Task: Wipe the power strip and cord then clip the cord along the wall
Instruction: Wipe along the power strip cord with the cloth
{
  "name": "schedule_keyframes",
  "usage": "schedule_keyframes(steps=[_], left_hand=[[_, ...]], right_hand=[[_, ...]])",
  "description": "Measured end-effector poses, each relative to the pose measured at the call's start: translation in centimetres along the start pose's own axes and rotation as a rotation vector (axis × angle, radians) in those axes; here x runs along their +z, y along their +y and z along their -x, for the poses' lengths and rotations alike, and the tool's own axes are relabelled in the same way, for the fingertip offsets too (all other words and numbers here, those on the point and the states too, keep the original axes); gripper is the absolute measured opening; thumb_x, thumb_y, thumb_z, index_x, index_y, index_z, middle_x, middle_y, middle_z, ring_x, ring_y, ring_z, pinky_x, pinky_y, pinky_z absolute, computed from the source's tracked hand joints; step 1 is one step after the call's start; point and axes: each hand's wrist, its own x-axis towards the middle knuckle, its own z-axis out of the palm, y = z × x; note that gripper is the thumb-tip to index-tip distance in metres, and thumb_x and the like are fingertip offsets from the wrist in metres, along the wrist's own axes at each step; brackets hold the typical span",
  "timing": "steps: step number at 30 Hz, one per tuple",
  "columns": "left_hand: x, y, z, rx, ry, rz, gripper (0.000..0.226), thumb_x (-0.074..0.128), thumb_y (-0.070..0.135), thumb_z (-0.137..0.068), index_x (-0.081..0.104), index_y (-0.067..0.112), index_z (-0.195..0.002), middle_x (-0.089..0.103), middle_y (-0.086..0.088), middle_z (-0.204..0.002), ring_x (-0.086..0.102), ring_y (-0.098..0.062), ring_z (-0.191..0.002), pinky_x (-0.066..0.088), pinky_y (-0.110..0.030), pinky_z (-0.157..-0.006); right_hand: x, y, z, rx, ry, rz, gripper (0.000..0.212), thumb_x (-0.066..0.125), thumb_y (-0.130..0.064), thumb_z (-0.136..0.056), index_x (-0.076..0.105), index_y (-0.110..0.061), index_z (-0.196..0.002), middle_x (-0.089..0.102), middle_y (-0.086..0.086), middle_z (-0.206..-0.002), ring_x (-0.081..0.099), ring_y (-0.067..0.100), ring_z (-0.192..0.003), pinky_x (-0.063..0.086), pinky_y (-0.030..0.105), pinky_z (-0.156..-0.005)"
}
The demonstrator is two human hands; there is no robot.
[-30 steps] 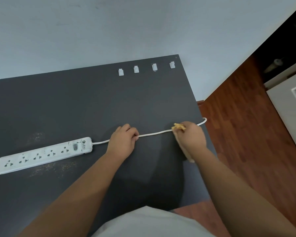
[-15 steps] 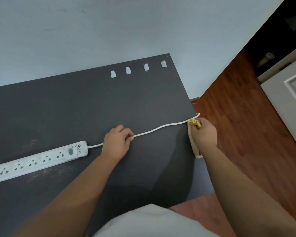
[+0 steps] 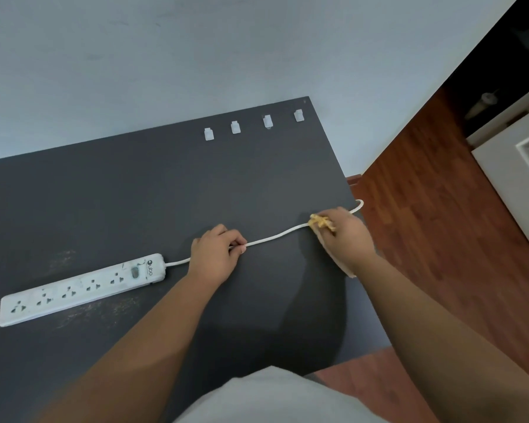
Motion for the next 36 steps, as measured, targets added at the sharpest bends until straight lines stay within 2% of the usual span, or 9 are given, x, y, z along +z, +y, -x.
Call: schedule_keyframes(steps=[2, 4, 9, 11, 13, 15, 21, 26, 36], left_hand=[[-0.1, 0.0, -0.2, -0.018, -0.011, 0.003, 0.006, 0.068, 0.031, -0.082, 0.067, 0.036, -0.086, 0.057, 0.011, -0.086, 0.059, -0.013, -0.088, 0.041, -0.037, -0.082], [0.0, 0.0, -0.1, -0.033, -0.02, 0.003, 0.006, 0.068, 0.032, -0.082, 0.067, 0.035, -0.086, 0.057, 0.01, -0.087, 0.059, -0.013, -0.089, 0.039, -0.036, -0.083], [-0.1, 0.1, 0.2, -0.03, 0.002, 0.013, 0.006, 0.067, 0.032, -0.082, 0.068, 0.035, -0.087, 0.057, 0.01, -0.089, 0.059, -0.014, -0.088, 0.038, -0.036, -0.082], [-0.2, 0.2, 0.2, -0.023, -0.004, 0.015, 0.006, 0.067, 0.032, -0.082, 0.068, 0.035, -0.088, 0.058, 0.01, -0.089, 0.059, -0.013, -0.088, 0.038, -0.036, -0.083], [-0.3, 0.2, 0.1, -0.017, -0.005, 0.023, 0.006, 0.067, 0.032, -0.082, 0.068, 0.035, -0.088, 0.058, 0.01, -0.089, 0.059, -0.013, -0.089, 0.037, -0.035, -0.083], [-0.3, 0.1, 0.2, -0.011, -0.002, 0.017, 0.006, 0.066, 0.032, -0.083, 0.068, 0.034, -0.088, 0.058, 0.01, -0.09, 0.058, -0.013, -0.09, 0.037, -0.035, -0.083], [-0.1, 0.0, 0.3, 0.028, 0.007, -0.035, 0.011, 0.062, 0.031, -0.085, 0.068, 0.031, -0.094, 0.058, 0.005, -0.094, 0.058, -0.02, -0.094, 0.039, -0.037, -0.079], [-1.8, -1.7, 1.4, 0.069, 0.022, -0.155, 0.024, 0.061, 0.031, -0.086, 0.064, 0.033, -0.109, 0.059, 0.006, -0.105, 0.054, -0.021, -0.102, 0.038, -0.037, -0.087], [-5.9, -8.3, 6.1, -0.107, 0.179, -0.209, 0.026, 0.07, 0.032, -0.081, 0.066, 0.03, -0.106, 0.058, 0.003, -0.106, 0.052, -0.027, -0.105, 0.04, -0.042, -0.087]], right_hand=[[-1.1, 0.6, -0.9, 0.189, 0.172, -0.072, 0.028, 0.055, -0.036, -0.09, 0.065, -0.019, -0.11, 0.065, 0.007, -0.109, 0.062, 0.029, -0.098, 0.047, 0.033, -0.081], [-1.5, 1.0, -1.2, 0.353, 0.212, -0.032, 0.028, 0.052, -0.033, -0.093, 0.061, -0.016, -0.113, 0.063, 0.011, -0.111, 0.061, 0.033, -0.097, 0.049, 0.039, -0.08], [2.8, -4.3, 1.3, -0.06, -0.197, 0.084, 0.027, 0.053, -0.035, -0.092, 0.061, -0.023, -0.115, 0.061, 0.004, -0.111, 0.061, 0.028, -0.099, 0.052, 0.04, -0.08], [2.9, -5.4, 1.1, -0.071, -0.135, 0.038, 0.026, 0.055, -0.035, -0.09, 0.063, -0.023, -0.112, 0.064, 0.004, -0.108, 0.061, 0.027, -0.099, 0.051, 0.037, -0.08], [2.0, -5.3, -0.3, 0.079, -0.004, -0.023, 0.026, 0.055, -0.034, -0.091, 0.065, -0.02, -0.11, 0.065, 0.007, -0.108, 0.061, 0.028, -0.098, 0.049, 0.036, -0.081], [1.7, -5.1, -0.9, 0.188, -0.007, 0.026, 0.026, 0.054, -0.031, -0.092, 0.064, -0.016, -0.111, 0.064, 0.01, -0.11, 0.061, 0.031, -0.099, 0.049, 0.039, -0.082], [6.1, -10.1, 3.1, -0.15, -0.304, 0.102, 0.026, 0.053, -0.03, -0.089, 0.062, -0.02, -0.111, 0.063, 0.007, -0.109, 0.061, 0.031, -0.101, 0.048, 0.037, -0.08], [5.8, -9.4, 1.9, 0.016, -0.111, 0.023, 0.026, 0.056, -0.032, -0.09, 0.065, -0.016, -0.108, 0.065, 0.008, -0.106, 0.061, 0.03, -0.098, 0.049, 0.037, -0.078], [8.6, -13.2, 2.8, -0.115, -0.209, 0.042, 0.025, 0.055, -0.029, -0.09, 0.062, -0.018, -0.112, 0.063, 0.007, -0.107, 0.06, 0.03, -0.098, 0.048, 0.036, -0.076]])
